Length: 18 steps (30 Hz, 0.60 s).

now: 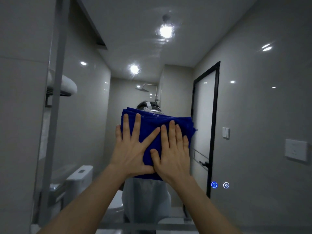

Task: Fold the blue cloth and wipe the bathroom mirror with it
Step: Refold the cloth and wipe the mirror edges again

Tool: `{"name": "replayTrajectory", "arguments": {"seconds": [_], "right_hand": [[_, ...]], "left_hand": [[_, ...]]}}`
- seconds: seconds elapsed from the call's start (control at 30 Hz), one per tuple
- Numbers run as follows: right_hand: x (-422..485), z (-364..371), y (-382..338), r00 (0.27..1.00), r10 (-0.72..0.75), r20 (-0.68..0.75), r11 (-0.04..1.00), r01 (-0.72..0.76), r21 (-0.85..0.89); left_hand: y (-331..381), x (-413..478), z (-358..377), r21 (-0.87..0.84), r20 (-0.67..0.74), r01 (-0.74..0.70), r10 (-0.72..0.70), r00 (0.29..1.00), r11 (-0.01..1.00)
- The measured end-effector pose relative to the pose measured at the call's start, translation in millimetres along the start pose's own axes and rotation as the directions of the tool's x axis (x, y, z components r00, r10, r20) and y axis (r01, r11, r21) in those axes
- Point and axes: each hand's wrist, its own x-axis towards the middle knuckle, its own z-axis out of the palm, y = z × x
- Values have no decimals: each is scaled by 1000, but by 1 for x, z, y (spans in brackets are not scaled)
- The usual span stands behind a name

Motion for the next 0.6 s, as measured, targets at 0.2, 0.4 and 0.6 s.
{"name": "replayTrajectory", "arguments": {"seconds": [0.2, 0.4, 0.6], "right_hand": [[3, 3, -11, 996, 83, 32, 997, -83, -5], [25, 3, -22, 998, 59, -1, 998, -58, 35], [99, 1, -65, 995, -98, -21, 989, 100, 106]], "left_hand": [[-3, -3, 8, 2, -64, -44, 44, 997, 999], [-25, 7, 2, 65, -62, -15, 19, 998, 998], [-82, 30, -24, 112, -15, 175, -174, 985, 978]]}}
